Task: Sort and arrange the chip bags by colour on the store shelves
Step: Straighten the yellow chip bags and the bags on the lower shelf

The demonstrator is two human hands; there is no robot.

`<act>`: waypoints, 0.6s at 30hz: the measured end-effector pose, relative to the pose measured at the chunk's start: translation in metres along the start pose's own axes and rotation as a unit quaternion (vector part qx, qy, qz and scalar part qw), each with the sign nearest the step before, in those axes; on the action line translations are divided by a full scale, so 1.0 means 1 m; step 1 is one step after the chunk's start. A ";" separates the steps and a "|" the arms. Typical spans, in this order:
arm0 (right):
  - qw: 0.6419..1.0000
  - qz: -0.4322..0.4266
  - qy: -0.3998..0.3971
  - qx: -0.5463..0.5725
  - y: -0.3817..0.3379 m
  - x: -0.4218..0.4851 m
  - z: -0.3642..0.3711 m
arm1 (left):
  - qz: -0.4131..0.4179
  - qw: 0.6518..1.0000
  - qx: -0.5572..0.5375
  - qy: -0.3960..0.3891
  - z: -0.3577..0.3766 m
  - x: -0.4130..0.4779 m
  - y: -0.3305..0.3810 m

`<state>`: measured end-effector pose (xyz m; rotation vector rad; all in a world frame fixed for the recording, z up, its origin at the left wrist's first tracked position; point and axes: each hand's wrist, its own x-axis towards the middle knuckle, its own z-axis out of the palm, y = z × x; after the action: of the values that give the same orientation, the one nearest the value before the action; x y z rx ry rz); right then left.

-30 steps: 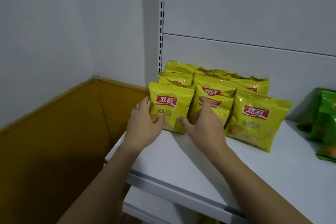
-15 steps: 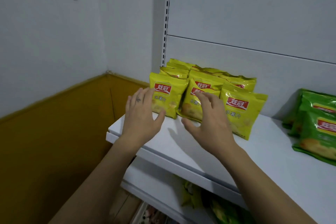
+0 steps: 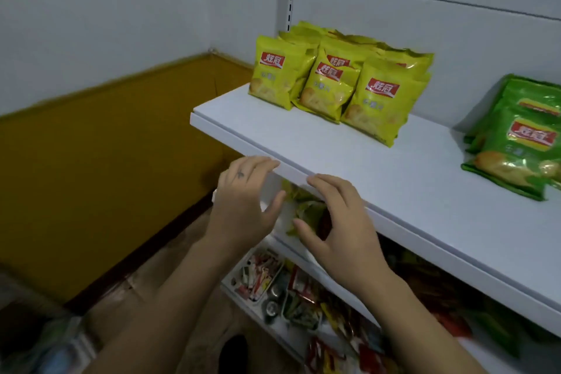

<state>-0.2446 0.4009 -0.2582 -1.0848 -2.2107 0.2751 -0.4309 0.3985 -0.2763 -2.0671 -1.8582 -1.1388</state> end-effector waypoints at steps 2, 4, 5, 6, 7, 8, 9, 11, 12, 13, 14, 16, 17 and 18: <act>0.999 0.021 -0.024 0.002 0.007 -0.023 0.010 | -0.014 1.000 0.004 -0.015 0.006 -0.025 -0.001; 0.998 0.043 -0.043 -0.009 0.017 -0.042 0.023 | -0.039 0.998 0.002 -0.045 0.018 -0.047 -0.005; 0.997 0.056 -0.055 -0.014 0.023 -0.051 0.030 | -0.058 0.996 -0.002 -0.064 0.025 -0.057 -0.006; 0.995 0.070 -0.070 -0.016 0.029 -0.058 0.037 | -0.078 0.993 -0.007 -0.086 0.034 -0.067 -0.007; 0.993 0.086 -0.084 -0.017 0.034 -0.065 0.043 | -0.094 0.990 -0.012 -0.108 0.041 -0.076 -0.008; 0.990 0.103 -0.098 -0.018 0.039 -0.069 0.049 | -0.107 0.986 -0.016 -0.128 0.050 -0.083 -0.010; 0.987 0.117 -0.110 -0.020 0.044 -0.072 0.054 | -0.119 0.982 -0.021 -0.146 0.058 -0.088 -0.013; 0.982 0.139 -0.125 -0.024 0.053 -0.074 0.066 | -0.139 0.973 -0.036 -0.178 0.073 -0.093 -0.020; 0.980 0.147 -0.129 -0.026 0.058 -0.073 0.072 | -0.147 0.970 -0.047 -0.189 0.079 -0.093 -0.024; 0.979 0.156 -0.131 -0.031 0.062 -0.072 0.078 | -0.154 0.966 -0.061 -0.198 0.086 -0.093 -0.028; 0.977 0.164 -0.132 -0.038 0.066 -0.070 0.083 | -0.160 0.963 -0.074 -0.203 0.092 -0.092 -0.033; 0.975 0.176 -0.125 -0.055 0.074 -0.066 0.095 | -0.155 0.963 -0.089 -0.203 0.105 -0.089 -0.043; 0.975 0.179 -0.118 -0.060 0.078 -0.064 0.101 | -0.147 0.964 -0.090 -0.201 0.110 -0.088 -0.048; 0.975 0.180 -0.110 -0.065 0.081 -0.062 0.108 | -0.140 0.965 -0.091 -0.200 0.116 -0.086 -0.053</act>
<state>-0.2346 0.4151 -0.4060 -1.5986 -2.2347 0.4282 -0.4241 0.4067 -0.4295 -2.3322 -2.3771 -1.0385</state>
